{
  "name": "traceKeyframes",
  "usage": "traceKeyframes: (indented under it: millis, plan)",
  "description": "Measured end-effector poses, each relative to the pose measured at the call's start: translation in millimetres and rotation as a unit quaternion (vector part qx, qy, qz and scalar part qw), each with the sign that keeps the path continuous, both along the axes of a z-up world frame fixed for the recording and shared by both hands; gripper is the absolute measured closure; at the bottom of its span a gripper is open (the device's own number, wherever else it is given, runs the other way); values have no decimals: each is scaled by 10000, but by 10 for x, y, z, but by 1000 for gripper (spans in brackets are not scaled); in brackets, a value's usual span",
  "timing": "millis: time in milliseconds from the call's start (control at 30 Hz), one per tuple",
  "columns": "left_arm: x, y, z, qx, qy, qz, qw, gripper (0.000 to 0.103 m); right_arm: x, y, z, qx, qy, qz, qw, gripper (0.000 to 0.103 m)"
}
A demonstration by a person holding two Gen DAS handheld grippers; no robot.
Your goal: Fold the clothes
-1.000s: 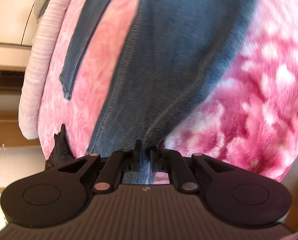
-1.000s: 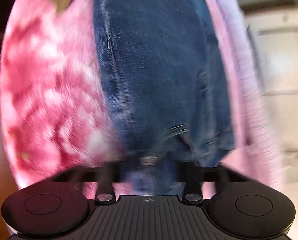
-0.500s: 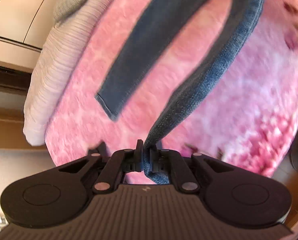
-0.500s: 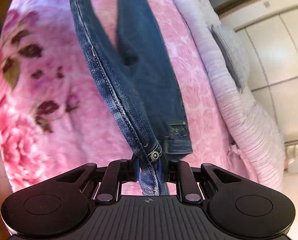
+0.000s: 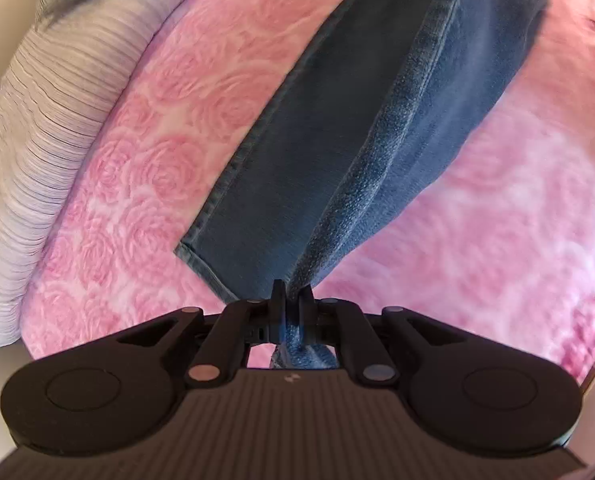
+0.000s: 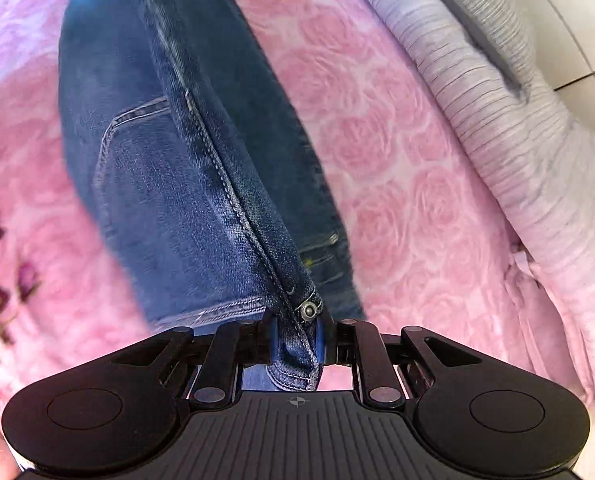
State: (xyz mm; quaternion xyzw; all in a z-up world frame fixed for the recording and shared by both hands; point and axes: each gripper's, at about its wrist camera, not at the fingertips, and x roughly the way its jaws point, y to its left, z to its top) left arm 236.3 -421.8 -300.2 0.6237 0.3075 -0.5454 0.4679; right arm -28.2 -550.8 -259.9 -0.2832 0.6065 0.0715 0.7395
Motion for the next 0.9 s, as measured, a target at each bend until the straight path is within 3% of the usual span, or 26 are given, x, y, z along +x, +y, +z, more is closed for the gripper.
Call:
traceKeyframes:
  millis: [167, 300, 333, 367, 400, 433, 533, 667, 833, 900]
  plan:
    - [280, -538, -650, 268, 28, 281, 9992, 97, 631, -400, -524, 314, 259, -104, 9991, 87]
    - [401, -775, -1050, 352, -394, 657, 9964, 81, 869, -578, -1111, 451, 397, -66, 9982, 86]
    - [428, -829, -1146, 369, -511, 754, 9952, 79, 865, -599, -1166, 308, 243, -88, 9992, 73]
    - [456, -883, -1243, 386, -628, 852, 9936, 70, 861, -620, -1221, 165, 89, -110, 9998, 63]
    - [484, -937, -1340, 403, -744, 949, 9919, 68, 857, -640, -1276, 21, -65, -131, 9999, 44]
    - [482, -968, -1382, 421, -837, 969, 9909, 67, 851, -662, -1327, -118, -222, -161, 9996, 38]
    - [420, -971, -1316, 388, -1092, 953, 9887, 67, 637, -843, -1078, -59, -867, -1170, 9893, 38]
    - [361, -967, -1084, 150, -1226, 1166, 9855, 67, 65, -1017, -733, 644, -1354, -2643, 9527, 38]
    - [156, -959, -867, -180, -1244, 1288, 9837, 64, -479, -1128, -659, 1011, -1425, -3538, 9188, 38]
    - [40, -892, -856, -123, -1240, 1259, 9842, 62, -532, -1043, -631, 1030, -1490, -3554, 9170, 38]
